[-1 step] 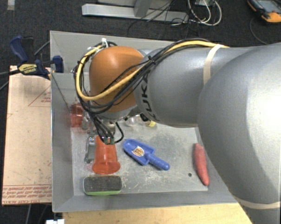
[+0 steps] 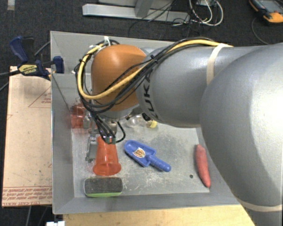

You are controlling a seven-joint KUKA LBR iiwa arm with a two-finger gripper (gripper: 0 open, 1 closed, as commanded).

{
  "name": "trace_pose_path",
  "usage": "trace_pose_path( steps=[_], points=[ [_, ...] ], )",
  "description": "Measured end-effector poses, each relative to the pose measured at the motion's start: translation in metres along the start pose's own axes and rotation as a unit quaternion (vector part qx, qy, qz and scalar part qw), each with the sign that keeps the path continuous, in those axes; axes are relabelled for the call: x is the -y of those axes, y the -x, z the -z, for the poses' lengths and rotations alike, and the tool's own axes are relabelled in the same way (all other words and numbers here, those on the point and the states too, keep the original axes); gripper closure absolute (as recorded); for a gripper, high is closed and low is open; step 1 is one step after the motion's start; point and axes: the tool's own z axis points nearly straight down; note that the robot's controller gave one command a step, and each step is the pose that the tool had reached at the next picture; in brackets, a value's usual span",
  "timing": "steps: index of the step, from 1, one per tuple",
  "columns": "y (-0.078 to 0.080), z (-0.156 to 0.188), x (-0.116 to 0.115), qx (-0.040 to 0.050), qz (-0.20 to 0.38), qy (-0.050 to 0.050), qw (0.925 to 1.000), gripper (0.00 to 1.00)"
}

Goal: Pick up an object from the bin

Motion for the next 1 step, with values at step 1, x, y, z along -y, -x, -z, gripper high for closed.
trace_pose_path(
  steps=[1],
  points=[
    [-0.0449, -0.0603, 0.0737, -0.0061, 0.035, -0.002, 0.9994, 0.0]
  ],
)
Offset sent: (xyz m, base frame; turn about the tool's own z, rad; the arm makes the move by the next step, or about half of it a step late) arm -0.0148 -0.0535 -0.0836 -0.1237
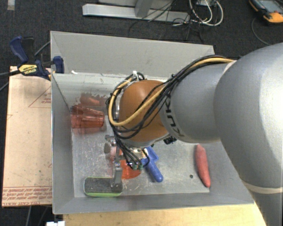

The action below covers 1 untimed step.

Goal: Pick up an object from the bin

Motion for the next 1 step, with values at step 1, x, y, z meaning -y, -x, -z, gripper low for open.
trace_pose_path(
  steps=[1],
  points=[
    [0.002, 0.0007, -0.002, 0.002, 0.002, 0.001, 1.0, 0.0]
  ],
)
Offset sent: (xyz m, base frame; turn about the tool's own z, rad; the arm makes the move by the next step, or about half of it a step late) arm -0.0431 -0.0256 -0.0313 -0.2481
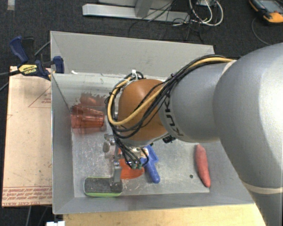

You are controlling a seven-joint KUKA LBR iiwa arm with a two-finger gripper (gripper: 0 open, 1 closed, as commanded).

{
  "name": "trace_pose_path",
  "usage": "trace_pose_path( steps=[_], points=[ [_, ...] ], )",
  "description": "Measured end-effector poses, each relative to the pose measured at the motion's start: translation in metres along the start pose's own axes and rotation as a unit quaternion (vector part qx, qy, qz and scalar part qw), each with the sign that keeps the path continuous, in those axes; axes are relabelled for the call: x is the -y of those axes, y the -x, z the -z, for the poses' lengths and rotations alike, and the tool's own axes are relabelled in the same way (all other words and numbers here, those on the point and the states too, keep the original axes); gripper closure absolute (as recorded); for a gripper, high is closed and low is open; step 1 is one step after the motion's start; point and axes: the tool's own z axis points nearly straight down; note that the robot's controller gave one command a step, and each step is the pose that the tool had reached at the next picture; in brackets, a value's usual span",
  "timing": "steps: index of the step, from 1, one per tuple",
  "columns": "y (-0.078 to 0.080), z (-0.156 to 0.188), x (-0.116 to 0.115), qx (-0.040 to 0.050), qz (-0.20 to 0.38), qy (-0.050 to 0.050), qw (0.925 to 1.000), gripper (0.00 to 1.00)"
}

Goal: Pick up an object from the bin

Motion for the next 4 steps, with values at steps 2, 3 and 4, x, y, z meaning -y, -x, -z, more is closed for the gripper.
trace_pose_path(
  steps=[2, 3, 4],
  points=[
    [-0.037, -0.032, 0.044, 0.0021, 0.147, 0.001, 0.9891, 1.0],
    [-0.037, -0.032, 0.044, 0.002, 0.147, 0.001, 0.9891, 1.0],
    [-0.013, 0.056, 0.103, 0.0058, 0.21, 0.0, 0.9778, 1.0]
  ],
)
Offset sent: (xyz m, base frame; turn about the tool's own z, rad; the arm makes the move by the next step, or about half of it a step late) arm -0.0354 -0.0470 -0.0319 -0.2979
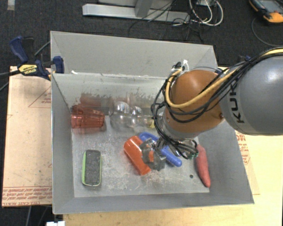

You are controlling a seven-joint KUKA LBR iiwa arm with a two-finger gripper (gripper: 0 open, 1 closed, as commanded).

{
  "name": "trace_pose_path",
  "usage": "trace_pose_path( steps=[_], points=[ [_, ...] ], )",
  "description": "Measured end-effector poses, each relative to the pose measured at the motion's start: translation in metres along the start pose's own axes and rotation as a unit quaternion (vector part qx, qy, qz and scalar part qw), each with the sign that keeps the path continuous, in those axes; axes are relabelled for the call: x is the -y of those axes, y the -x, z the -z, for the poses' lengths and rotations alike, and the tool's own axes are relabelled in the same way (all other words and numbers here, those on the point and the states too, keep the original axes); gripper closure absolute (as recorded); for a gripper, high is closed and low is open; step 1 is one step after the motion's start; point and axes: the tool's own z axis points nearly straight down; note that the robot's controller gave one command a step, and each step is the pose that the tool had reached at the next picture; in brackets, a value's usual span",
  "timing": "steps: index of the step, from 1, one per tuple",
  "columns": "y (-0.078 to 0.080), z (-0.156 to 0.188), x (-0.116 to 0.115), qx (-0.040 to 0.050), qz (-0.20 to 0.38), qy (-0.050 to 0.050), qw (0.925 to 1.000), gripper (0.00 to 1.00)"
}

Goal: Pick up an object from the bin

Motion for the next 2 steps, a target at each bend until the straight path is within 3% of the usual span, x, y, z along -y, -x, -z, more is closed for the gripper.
trace_pose_path(
  steps=[1, 2],
  points=[
    [0.0073, 0.0872, -0.0487, -0.0018, 0.026, 0.002, 0.9997, 0.0],
    [0.0073, 0.087, -0.0487, -0.002, 0.026, 0.002, 0.9997, 0.0]
  ],
)
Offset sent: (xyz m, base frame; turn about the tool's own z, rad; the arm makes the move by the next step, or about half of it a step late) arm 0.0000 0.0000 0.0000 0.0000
